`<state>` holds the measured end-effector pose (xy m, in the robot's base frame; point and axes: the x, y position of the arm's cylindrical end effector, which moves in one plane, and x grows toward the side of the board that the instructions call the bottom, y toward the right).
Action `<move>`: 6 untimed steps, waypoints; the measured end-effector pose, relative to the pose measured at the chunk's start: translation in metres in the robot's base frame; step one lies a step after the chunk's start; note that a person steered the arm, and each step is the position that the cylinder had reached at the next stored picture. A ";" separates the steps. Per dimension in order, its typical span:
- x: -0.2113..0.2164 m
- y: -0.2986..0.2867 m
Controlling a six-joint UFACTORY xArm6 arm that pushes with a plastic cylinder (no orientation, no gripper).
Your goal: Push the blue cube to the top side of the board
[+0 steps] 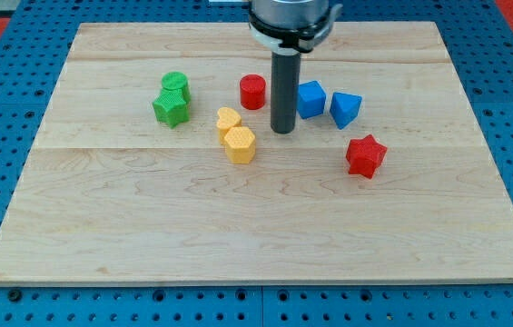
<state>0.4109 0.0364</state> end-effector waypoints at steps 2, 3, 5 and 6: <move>-0.026 0.062; -0.071 0.059; -0.141 0.046; -0.142 0.057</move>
